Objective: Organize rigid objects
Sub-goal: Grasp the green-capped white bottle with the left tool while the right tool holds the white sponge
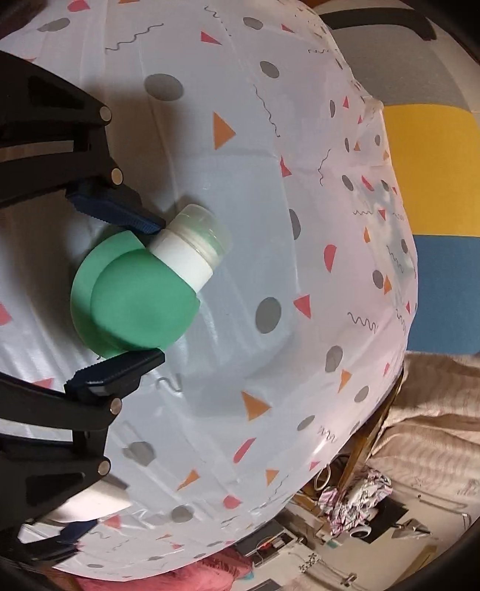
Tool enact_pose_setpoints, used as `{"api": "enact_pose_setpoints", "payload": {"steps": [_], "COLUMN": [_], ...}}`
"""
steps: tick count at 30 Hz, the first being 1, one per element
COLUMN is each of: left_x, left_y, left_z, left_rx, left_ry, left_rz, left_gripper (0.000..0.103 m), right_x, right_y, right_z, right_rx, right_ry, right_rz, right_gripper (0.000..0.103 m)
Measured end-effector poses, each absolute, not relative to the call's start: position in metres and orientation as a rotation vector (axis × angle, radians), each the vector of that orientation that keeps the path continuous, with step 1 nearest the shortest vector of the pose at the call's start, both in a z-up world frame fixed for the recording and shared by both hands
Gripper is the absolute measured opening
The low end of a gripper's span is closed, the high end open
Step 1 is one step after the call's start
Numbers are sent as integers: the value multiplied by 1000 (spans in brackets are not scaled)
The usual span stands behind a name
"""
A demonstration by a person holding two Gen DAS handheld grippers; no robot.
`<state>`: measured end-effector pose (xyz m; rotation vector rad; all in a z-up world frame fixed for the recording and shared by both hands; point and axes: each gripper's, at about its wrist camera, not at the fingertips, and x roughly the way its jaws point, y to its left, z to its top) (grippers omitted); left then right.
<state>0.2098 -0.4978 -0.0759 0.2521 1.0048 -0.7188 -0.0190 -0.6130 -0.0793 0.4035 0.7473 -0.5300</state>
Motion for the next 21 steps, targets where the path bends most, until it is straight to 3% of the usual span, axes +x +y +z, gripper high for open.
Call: {"api": "enact_pose_setpoints", "payload": {"steps": [10, 11, 14, 21], "left_x": [170, 169, 171, 179], "left_y": [-470, -469, -460, -463], "left_z": [-79, -80, -76, -69], "left_rx": [336, 332, 264, 98], "left_ry": [975, 982, 982, 1054], "left_rz": [-851, -845, -780, -705], "left_gripper": [67, 69, 88, 88], "right_x": [-18, -18, -18, -19], "right_y": [-613, -613, -613, -613], "right_z": [-79, -80, -79, -80], "right_rx": [400, 400, 399, 392], "right_ry": [747, 747, 747, 749], "right_rz": [-533, -533, -533, -536], "right_gripper": [68, 68, 68, 68]}}
